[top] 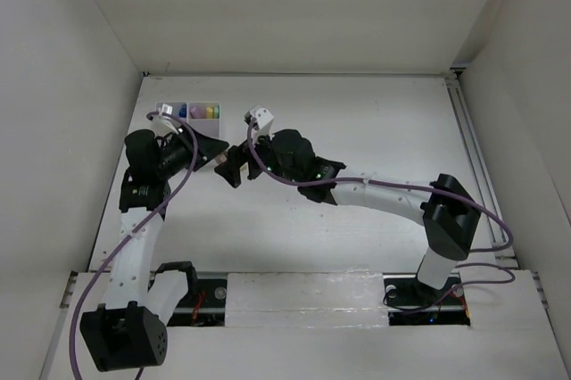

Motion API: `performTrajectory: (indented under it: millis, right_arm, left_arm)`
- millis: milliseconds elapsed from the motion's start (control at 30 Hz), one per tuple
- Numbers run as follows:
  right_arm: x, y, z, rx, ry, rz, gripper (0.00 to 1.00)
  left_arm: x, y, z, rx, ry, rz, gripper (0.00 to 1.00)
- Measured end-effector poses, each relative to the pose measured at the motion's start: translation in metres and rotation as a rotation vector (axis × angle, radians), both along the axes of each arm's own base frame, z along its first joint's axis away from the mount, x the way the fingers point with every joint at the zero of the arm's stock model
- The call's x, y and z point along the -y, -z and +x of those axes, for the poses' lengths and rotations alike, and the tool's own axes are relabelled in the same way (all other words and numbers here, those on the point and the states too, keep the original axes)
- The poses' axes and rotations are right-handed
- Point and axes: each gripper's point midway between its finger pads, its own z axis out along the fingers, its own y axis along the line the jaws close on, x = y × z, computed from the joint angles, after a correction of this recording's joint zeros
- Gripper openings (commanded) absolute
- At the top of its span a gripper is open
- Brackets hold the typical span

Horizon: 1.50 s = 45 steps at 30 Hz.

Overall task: Sort the stationery into containers
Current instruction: Place the stapler in the storage box.

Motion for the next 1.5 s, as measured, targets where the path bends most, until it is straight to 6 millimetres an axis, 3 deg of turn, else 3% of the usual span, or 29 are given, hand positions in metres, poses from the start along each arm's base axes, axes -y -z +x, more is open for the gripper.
performTrajectory:
  millis: [133, 300, 567, 767, 900, 1033, 1133, 1267, 1500]
  right_arm:
    - [0.011, 0.007, 0.012, -0.001, 0.090, -0.023, 1.00]
    - [0.057, 0.028, 0.012, -0.024, 0.199, -0.085, 1.00]
    - [0.123, 0.010, 0.002, -0.001, 0.310, -0.067, 1.00]
    - [0.149, 0.015, -0.006, -0.001, 0.343, -0.078, 1.00]
    - [0.160, 0.024, -0.006, -0.012, 0.359, -0.103, 1.00]
    - [0.166, 0.028, -0.005, -0.021, 0.373, -0.115, 1.00]
    - [0.170, 0.028, -0.005, -0.028, 0.382, -0.118, 1.00]
    - [0.175, 0.020, -0.007, -0.023, 0.388, -0.103, 1.00]
    - [0.178, 0.013, -0.009, -0.021, 0.393, -0.088, 1.00]
  left_arm:
    - [-0.020, 0.009, 0.016, -0.029, -0.144, 0.046, 0.00]
    - [-0.059, 0.013, 0.044, -0.056, -0.391, 0.104, 0.00]
    - [-0.113, 0.029, 0.101, -0.146, -0.678, 0.186, 0.00]
    - [-0.136, 0.038, 0.140, -0.211, -0.797, 0.214, 0.00]
    - [-0.144, 0.029, 0.154, -0.247, -0.876, 0.258, 0.00]
    - [-0.128, 0.008, 0.166, -0.249, -0.893, 0.265, 0.00]
    - [-0.124, 0.005, 0.164, -0.278, -0.907, 0.264, 0.00]
    - [-0.133, 0.018, 0.159, -0.353, -0.952, 0.297, 0.00]
    - [-0.136, 0.059, 0.159, -0.469, -0.953, 0.354, 0.00]
